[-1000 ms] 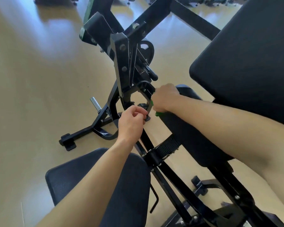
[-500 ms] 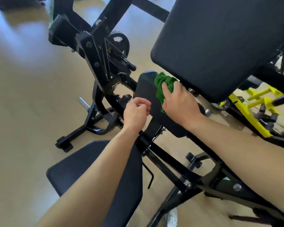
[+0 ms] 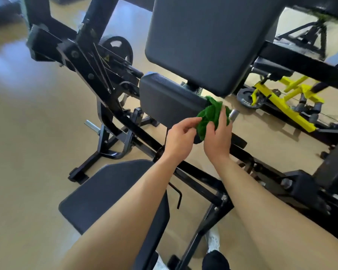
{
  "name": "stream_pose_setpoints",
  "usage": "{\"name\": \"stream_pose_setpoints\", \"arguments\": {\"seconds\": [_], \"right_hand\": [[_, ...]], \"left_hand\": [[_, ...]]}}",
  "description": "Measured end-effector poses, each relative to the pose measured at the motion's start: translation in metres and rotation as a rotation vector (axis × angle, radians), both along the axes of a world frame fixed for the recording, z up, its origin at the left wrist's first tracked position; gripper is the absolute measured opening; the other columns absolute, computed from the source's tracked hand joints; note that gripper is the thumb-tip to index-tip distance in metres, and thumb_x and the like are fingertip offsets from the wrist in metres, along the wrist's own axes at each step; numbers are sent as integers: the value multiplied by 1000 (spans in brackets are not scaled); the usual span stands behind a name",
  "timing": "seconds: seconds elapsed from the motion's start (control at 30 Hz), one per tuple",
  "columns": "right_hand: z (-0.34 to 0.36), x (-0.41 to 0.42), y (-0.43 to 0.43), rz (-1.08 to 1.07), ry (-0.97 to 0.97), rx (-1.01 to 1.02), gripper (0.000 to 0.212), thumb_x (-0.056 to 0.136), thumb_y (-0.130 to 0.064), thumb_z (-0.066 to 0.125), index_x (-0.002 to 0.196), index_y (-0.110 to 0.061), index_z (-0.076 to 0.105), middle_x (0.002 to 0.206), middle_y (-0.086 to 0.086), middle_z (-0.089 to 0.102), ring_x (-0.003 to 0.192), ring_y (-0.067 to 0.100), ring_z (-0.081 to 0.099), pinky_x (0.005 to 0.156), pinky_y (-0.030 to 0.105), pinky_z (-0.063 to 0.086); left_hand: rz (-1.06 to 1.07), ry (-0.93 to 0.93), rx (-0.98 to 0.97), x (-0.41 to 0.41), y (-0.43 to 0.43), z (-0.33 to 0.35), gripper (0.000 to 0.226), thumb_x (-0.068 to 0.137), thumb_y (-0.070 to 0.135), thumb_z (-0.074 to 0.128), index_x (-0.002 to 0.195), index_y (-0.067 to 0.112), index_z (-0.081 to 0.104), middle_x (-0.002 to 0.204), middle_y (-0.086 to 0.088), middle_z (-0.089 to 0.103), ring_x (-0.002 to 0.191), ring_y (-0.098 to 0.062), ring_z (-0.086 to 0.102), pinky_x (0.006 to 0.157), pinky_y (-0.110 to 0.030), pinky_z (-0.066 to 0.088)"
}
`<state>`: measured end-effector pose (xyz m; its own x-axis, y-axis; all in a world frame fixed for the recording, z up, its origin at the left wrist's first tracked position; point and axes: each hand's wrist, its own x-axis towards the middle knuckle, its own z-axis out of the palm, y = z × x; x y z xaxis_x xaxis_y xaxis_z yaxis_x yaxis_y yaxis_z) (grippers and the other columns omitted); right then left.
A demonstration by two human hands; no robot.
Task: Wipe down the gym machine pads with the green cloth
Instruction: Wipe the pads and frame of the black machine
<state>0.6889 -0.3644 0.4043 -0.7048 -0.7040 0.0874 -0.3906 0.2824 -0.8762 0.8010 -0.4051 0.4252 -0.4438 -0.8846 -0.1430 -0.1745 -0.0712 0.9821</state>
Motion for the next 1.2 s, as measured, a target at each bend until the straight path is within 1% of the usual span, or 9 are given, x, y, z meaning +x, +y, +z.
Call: {"name": "stream_pose_setpoints", "arguments": {"seconds": [0.1, 0.27, 0.4, 0.5, 0.6, 0.7, 0.9, 1.03, 1.2], "right_hand": [[-33, 10, 1, -141, -383, -73, 55, 102, -16, 37, 156, -22, 37, 152, 11, 47, 135, 25, 50, 115, 36, 40], [-76, 14, -9, -375, -1063, -161, 37, 107, -16, 31, 117, -5, 66, 104, 13, 71, 104, 31, 66, 76, 27, 56], [-92, 18, -14, -397, -1396, -203, 47, 106, -32, 30, 109, -8, 70, 107, 20, 72, 105, 35, 66, 105, 46, 49], [-89, 12, -10, -363, -1418, -165, 41, 105, -33, 30, 109, -15, 68, 115, 17, 69, 106, 34, 65, 109, 47, 45], [-86, -2, 2, -298, -1342, -74, 42, 107, -29, 29, 104, -15, 69, 110, 17, 71, 97, 31, 66, 91, 43, 52], [-89, -14, 9, -273, -1212, -45, 39, 106, -24, 33, 125, -12, 65, 126, 21, 68, 112, 35, 66, 96, 47, 53], [-83, -8, 4, -368, -1020, 123, 20, 101, -14, 49, 96, -22, 67, 104, 10, 68, 94, 27, 65, 92, 49, 57], [-97, -1, 0, -338, -1114, 85, 32, 102, 1, 45, 132, 0, 56, 137, 29, 57, 86, 24, 63, 82, 39, 57], [-100, 2, 0, -409, -1213, 30, 34, 103, -9, 43, 130, -10, 63, 125, 18, 67, 111, 35, 67, 101, 47, 55]], "left_hand": [[-56, -50, 26, -6, 7, -20, 46, 94, 1, 50, 126, 24, 72, 118, 6, 74, 105, -2, 69, 96, -25, 57], [-44, -107, 175, -9, 20, -74, 43, 97, -1, 49, 124, 21, 74, 126, 5, 72, 119, -9, 65, 108, -30, 50], [327, -66, 467, -18, 22, -100, 20, 95, 11, 58, 101, 20, 75, 106, 1, 75, 103, -17, 70, 99, -41, 57], [417, -156, 571, -25, 14, -111, 33, 87, 37, 67, 116, 20, 66, 113, -1, 71, 104, -22, 67, 95, -48, 57], [349, 89, 927, -36, 8, -116, 38, 97, 39, 61, 126, 15, 60, 124, -9, 69, 113, -30, 66, 91, -46, 57], [415, 251, 1084, -49, 6, -125, 37, 103, 34, 52, 133, 13, 58, 130, -14, 67, 116, -32, 65, 85, -44, 58], [580, 185, 1002, -71, 0, -130, 16, 106, 26, 50, 109, 16, 63, 106, -10, 68, 106, -31, 67, 87, -44, 58], [754, 292, 966, -62, -20, -138, 26, 107, 24, 50, 89, 17, 66, 97, -7, 70, 88, -25, 68, 86, -42, 60], [830, 514, 932, -56, -21, -145, 32, 108, 30, 45, 89, 18, 68, 98, -3, 71, 90, -24, 69, 94, -45, 58]]}}
